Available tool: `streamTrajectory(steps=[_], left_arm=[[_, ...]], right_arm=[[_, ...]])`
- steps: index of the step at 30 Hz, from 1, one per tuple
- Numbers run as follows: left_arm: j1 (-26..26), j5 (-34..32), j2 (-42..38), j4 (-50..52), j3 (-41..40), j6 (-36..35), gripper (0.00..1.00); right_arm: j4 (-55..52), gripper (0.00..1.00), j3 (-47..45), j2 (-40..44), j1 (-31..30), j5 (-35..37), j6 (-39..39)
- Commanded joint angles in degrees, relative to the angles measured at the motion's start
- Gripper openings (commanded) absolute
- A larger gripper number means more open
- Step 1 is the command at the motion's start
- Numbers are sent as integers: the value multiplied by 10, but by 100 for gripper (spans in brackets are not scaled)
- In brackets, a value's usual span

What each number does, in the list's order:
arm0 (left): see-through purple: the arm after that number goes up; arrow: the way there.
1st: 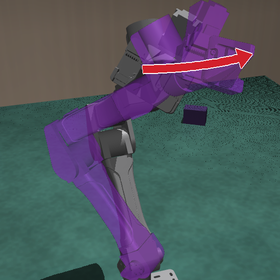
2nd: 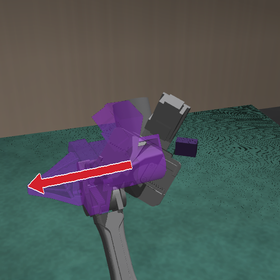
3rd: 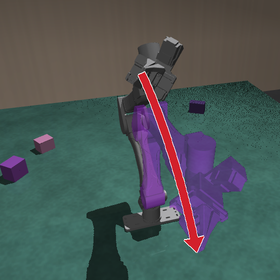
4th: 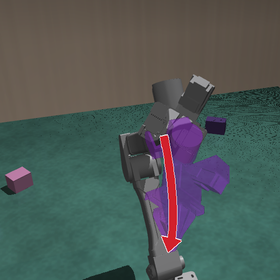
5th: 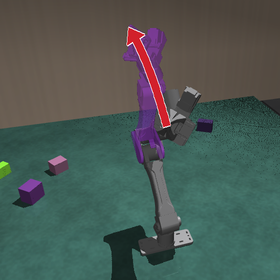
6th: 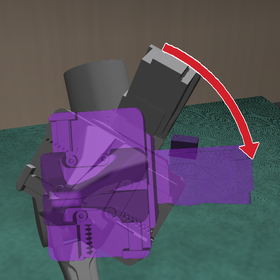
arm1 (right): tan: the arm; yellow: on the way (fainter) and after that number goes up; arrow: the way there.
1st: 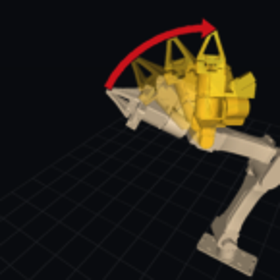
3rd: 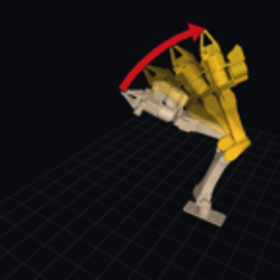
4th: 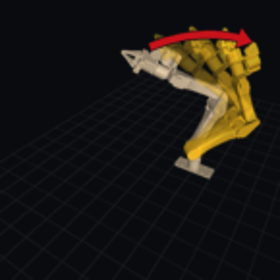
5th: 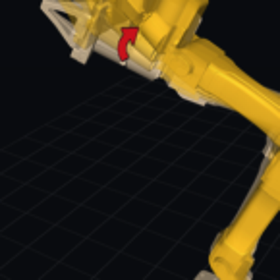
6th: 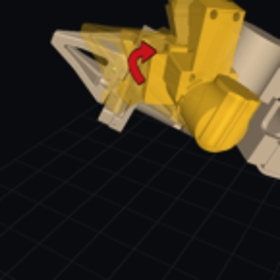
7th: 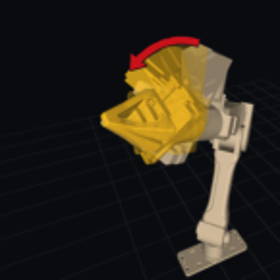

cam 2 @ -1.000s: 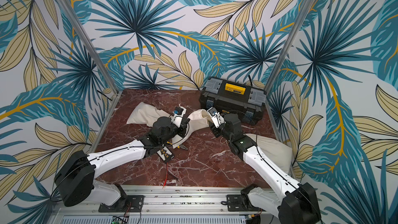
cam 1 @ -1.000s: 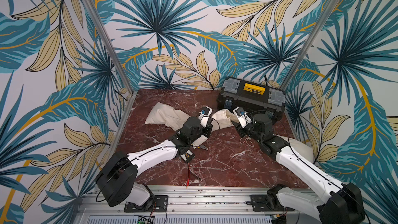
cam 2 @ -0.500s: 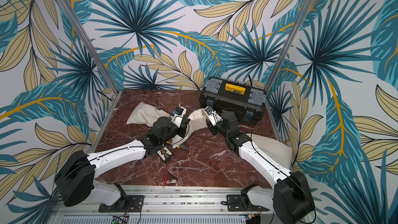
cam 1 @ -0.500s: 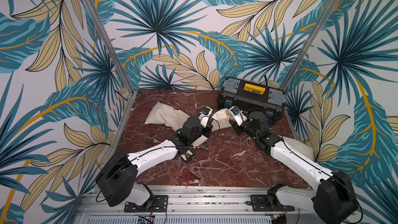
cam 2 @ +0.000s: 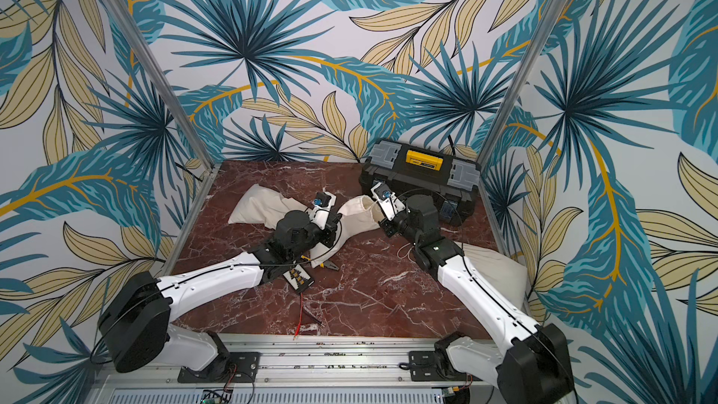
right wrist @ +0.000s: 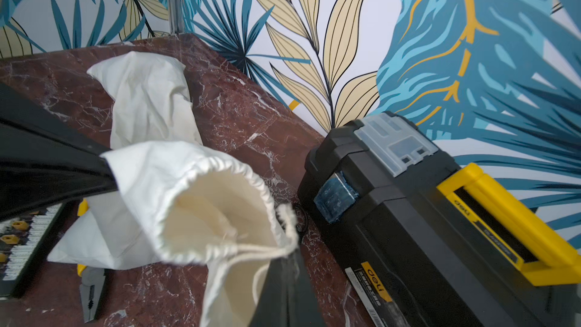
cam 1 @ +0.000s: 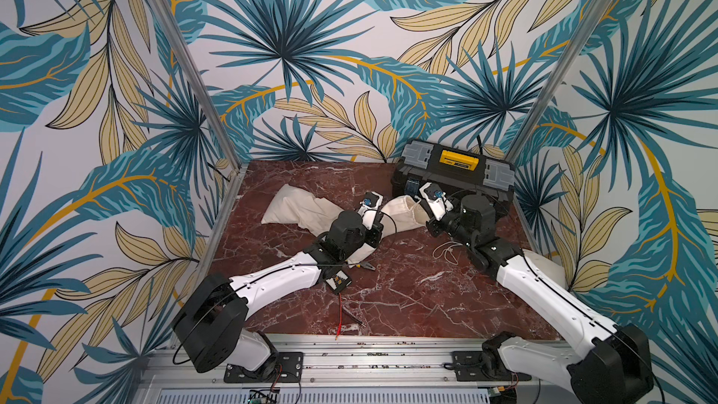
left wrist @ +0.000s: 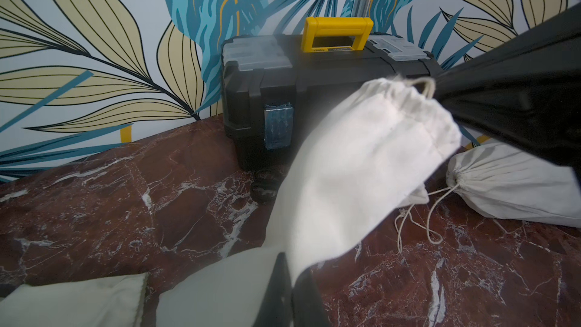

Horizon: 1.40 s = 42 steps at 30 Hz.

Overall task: Close the soil bag
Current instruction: Adjust the soil bag at the center of the board, then frap the soil bag at the center of the board.

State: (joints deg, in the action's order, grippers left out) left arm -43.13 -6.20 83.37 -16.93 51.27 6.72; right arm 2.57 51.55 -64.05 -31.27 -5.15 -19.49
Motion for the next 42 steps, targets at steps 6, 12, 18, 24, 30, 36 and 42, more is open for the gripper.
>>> streamTrajectory(steps=[6,12,18,24,30,36,42], left_arm=[[3,29,-25,3,41,-47,33],[-2,135,-56,-41,49,-75,49],[-8,202,-27,-84,76,-64,57],[-12,200,17,-94,112,-79,57],[-12,126,72,-51,157,-82,53],[-12,35,136,-83,159,-35,36],[-10,-82,203,-106,136,-17,20]], right_arm=[[-76,0,149,3,-5,-63,24],[-63,0,193,-32,-13,-80,34],[-54,0,193,-39,-20,-87,44],[-51,0,193,-34,-25,-86,47],[-41,0,193,-29,-27,-97,54],[-38,0,202,-24,-32,-112,63],[-22,0,204,41,-32,-78,77]])
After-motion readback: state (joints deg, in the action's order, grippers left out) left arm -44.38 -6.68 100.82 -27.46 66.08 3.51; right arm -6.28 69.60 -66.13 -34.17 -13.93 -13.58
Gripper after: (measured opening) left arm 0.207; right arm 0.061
